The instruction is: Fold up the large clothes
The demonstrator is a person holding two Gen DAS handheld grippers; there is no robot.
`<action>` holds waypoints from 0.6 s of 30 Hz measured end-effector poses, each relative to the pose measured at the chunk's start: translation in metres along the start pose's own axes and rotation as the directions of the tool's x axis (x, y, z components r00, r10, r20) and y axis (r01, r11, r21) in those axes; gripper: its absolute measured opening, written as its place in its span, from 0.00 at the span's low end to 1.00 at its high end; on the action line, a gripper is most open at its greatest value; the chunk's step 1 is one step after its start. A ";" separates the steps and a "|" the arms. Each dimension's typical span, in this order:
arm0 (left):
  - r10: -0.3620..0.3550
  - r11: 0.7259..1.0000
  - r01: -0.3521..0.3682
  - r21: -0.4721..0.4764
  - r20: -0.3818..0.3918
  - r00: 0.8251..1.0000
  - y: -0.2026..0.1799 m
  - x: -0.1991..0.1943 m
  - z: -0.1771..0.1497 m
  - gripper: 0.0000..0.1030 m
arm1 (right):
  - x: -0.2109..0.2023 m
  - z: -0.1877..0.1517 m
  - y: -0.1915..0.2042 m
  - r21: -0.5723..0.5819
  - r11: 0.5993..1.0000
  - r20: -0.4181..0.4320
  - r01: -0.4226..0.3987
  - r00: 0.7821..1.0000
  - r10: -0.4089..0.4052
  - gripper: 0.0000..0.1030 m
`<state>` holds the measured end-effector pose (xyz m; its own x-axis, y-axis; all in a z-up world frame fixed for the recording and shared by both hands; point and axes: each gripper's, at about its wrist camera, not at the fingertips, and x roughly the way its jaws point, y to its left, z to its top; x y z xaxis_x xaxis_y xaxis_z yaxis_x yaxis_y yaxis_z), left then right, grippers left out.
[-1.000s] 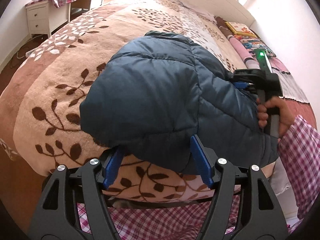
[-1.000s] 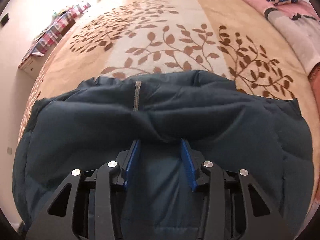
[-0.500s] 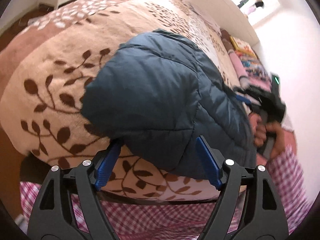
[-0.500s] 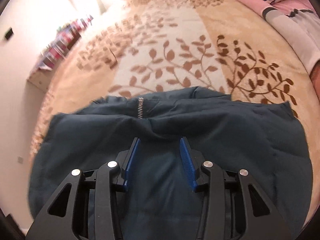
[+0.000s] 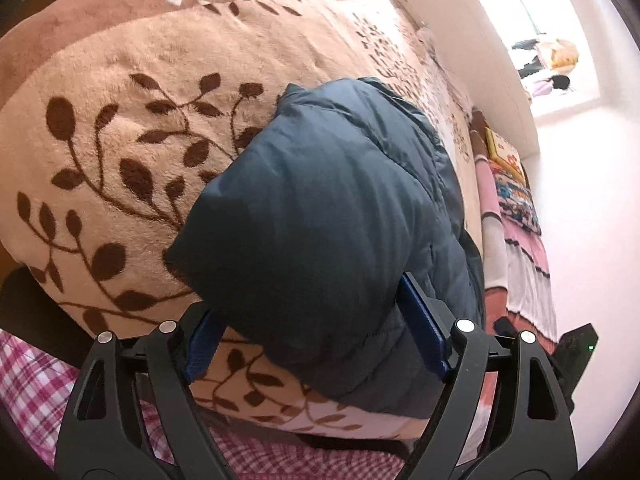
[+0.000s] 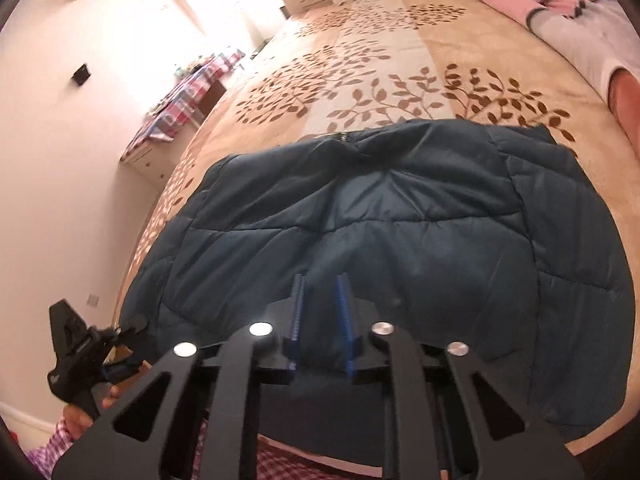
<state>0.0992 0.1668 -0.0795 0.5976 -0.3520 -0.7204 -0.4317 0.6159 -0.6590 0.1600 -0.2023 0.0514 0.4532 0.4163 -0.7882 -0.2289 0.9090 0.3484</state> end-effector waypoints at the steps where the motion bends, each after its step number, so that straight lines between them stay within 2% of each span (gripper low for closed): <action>1: 0.008 1.000 -0.008 -0.001 0.007 1.000 0.000 0.002 0.001 0.79 | 0.002 0.007 0.002 -0.002 1.000 0.004 -0.008 1.000 0.008 0.15; 5: 0.021 1.000 -0.021 -0.004 0.022 1.000 -0.002 0.004 0.003 0.79 | 0.030 0.044 -0.003 0.018 1.000 -0.004 0.001 1.000 -0.001 0.15; 9: 0.012 1.000 -0.011 -0.011 0.033 0.999 -0.005 0.008 0.006 0.79 | 0.074 0.078 -0.016 0.070 0.997 -0.056 0.026 0.998 -0.022 0.15; 11: 0.005 1.000 -0.005 0.002 0.046 0.999 -0.005 0.007 0.008 0.68 | 0.093 0.088 -0.021 0.071 0.996 -0.082 0.057 0.995 -0.052 0.15; 13: 0.007 0.997 -0.011 0.074 0.054 0.998 -0.012 0.006 0.009 0.44 | 0.114 0.095 -0.026 0.068 0.994 -0.115 0.090 0.990 -0.082 0.15; 16: -0.016 0.988 0.005 0.156 0.067 0.998 -0.023 0.001 0.008 0.26 | 0.139 0.092 -0.037 0.093 0.989 -0.184 0.112 0.978 -0.093 0.15; 18: -0.015 0.976 -0.004 0.218 0.088 0.996 -0.032 -0.004 0.006 0.22 | 0.149 0.089 -0.042 0.095 0.989 -0.202 0.116 0.975 -0.095 0.13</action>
<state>0.1144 0.1523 -0.0540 0.6614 -0.2978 -0.6883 -0.2767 0.7561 -0.5930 0.3135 -0.1759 -0.0359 0.2897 0.3152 -0.9037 -0.0916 0.9490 0.3017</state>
